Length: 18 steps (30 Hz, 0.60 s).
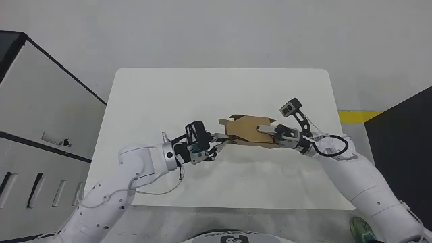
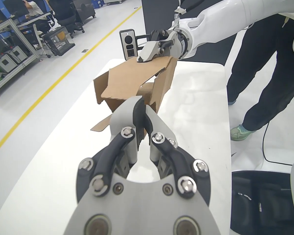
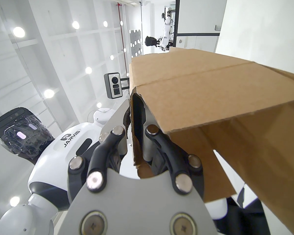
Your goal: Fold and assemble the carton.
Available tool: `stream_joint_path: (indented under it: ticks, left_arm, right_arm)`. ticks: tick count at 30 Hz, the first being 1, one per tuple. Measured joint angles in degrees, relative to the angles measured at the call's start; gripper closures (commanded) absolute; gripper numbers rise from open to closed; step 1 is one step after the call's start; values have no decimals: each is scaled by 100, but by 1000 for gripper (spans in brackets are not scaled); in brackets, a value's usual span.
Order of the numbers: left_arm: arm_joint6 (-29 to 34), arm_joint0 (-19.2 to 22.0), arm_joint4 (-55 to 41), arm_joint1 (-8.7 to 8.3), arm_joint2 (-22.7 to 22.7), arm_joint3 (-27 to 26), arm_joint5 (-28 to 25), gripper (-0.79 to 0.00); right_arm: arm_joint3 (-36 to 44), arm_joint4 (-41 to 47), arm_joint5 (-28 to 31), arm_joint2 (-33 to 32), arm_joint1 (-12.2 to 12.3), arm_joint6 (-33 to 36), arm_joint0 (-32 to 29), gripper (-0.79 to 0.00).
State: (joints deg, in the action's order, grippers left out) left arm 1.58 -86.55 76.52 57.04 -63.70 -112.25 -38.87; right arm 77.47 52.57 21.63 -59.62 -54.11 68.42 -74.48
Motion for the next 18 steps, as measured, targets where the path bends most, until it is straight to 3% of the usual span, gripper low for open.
stream_joint_path:
  ticks: [18]
  left_arm:
    - [31,56,-54,18,-9,83,112,0]
  right_arm:
    - [-46,-35,-123,-120,-104,147,-30,0]
